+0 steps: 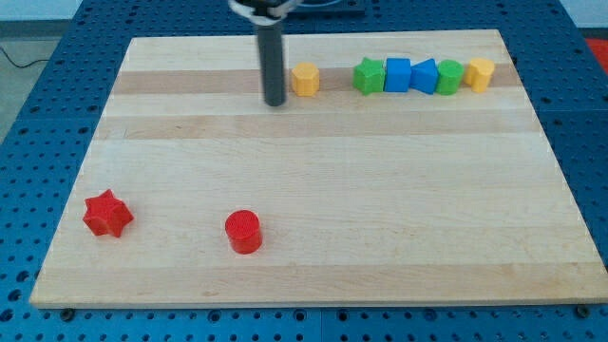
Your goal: Move the yellow hexagon to the left of the green star
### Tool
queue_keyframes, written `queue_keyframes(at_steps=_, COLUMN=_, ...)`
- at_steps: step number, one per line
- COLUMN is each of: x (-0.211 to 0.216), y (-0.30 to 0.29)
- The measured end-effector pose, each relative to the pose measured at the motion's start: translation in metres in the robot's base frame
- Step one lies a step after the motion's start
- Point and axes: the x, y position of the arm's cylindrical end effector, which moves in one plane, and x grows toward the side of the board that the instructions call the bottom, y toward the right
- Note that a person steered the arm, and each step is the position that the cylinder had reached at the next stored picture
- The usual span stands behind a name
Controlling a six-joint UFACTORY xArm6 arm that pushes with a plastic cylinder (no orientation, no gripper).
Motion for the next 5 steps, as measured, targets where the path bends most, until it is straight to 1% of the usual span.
queue_keyframes(at_steps=1, x=-0.015, y=-0.015)
queue_keyframes(at_steps=2, x=-0.038, y=0.021)
queue_keyframes(at_steps=3, x=-0.039, y=0.068)
queue_keyframes(at_steps=4, x=-0.039, y=0.051)
queue_keyframes(at_steps=5, x=-0.024, y=0.016)
